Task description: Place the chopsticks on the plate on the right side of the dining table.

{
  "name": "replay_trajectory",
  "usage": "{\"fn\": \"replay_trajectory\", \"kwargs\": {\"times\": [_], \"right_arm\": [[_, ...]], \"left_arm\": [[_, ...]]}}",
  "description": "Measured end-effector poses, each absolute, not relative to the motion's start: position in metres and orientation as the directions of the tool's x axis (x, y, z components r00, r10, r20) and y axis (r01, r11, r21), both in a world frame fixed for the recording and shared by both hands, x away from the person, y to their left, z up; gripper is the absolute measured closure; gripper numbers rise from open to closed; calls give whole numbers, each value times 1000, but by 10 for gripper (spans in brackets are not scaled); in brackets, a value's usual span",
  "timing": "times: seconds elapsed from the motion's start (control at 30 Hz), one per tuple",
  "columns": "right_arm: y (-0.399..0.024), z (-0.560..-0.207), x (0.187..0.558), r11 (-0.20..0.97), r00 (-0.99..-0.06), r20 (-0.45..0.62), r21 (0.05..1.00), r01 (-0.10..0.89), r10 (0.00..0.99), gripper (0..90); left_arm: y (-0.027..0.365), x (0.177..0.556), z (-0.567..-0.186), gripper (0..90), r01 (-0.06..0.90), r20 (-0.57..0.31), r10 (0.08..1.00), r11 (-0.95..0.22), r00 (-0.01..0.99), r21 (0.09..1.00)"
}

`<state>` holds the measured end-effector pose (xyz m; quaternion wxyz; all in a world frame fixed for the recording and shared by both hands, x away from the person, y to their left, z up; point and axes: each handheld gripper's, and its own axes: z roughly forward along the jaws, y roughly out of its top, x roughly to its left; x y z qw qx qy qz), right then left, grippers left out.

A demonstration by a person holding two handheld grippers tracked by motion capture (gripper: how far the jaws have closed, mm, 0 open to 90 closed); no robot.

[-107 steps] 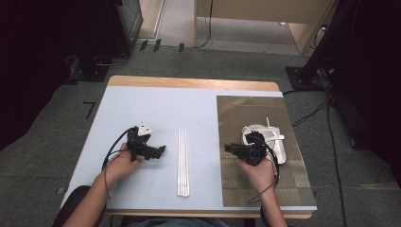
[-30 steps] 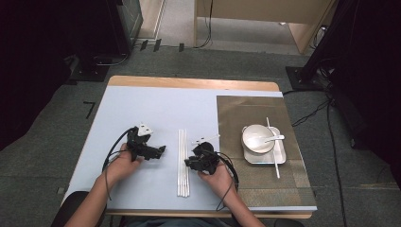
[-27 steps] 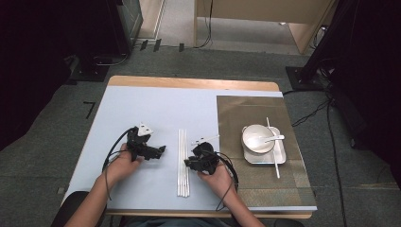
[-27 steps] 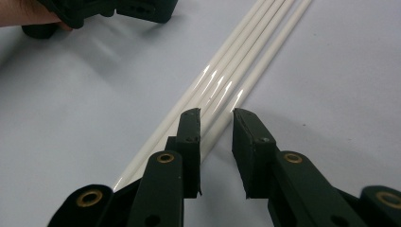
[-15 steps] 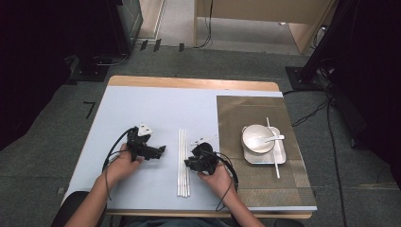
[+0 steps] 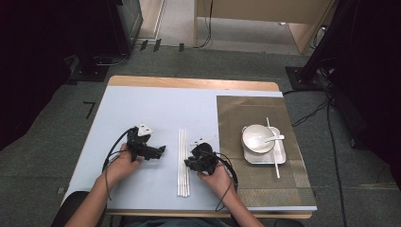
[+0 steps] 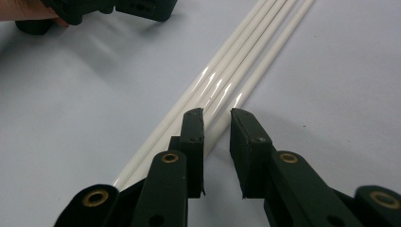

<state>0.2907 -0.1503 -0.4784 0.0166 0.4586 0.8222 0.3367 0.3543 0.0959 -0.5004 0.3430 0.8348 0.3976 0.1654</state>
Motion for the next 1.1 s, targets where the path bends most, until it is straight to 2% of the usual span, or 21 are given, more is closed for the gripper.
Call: {"fn": "replay_trajectory", "kwargs": {"times": [0.37, 1.1], "right_arm": [[-149, -479, 290, 366, -577, 253, 565, 740, 776, 773], [-167, -477, 298, 300, -488, 267, 523, 798, 831, 831]], "left_arm": [[96, 354, -500, 0, 550, 4, 777, -450, 630, 703], [96, 354, -500, 0, 551, 3, 778, -448, 628, 705]]}}
